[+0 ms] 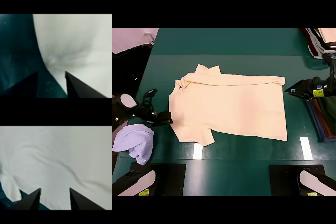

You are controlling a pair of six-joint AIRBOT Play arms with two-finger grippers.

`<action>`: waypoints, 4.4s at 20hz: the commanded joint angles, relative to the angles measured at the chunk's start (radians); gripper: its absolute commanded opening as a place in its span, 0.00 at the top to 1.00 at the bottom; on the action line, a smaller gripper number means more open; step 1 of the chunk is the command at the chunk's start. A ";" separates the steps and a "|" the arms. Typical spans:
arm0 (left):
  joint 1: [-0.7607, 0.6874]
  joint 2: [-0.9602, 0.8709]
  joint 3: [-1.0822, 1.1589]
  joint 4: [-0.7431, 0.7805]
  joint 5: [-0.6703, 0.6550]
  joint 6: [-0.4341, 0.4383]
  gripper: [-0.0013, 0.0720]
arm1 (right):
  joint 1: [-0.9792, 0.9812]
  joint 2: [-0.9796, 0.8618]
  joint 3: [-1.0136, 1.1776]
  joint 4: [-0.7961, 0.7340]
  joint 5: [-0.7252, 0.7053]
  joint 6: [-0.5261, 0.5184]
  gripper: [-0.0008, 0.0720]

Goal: Fold the shirts.

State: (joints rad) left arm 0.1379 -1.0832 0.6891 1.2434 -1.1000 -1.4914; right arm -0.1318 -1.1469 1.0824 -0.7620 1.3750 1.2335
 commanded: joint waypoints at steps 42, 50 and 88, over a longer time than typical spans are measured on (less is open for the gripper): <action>0.001 0.365 1.167 -0.129 -0.141 -0.022 0.95 | -0.079 0.375 0.570 -0.280 -0.059 0.060 0.97; 0.001 0.358 1.484 -0.126 -0.126 -0.105 0.95 | -0.200 0.361 0.865 -0.286 0.037 0.103 0.97; -0.132 -0.418 0.497 -0.076 0.016 0.033 0.95 | 0.112 -0.377 0.248 -0.512 -0.139 0.172 0.97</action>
State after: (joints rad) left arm 0.0139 -1.5112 1.2919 1.2186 -1.1275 -1.4609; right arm -0.0212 -1.5558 1.4170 -1.2743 1.2606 1.4059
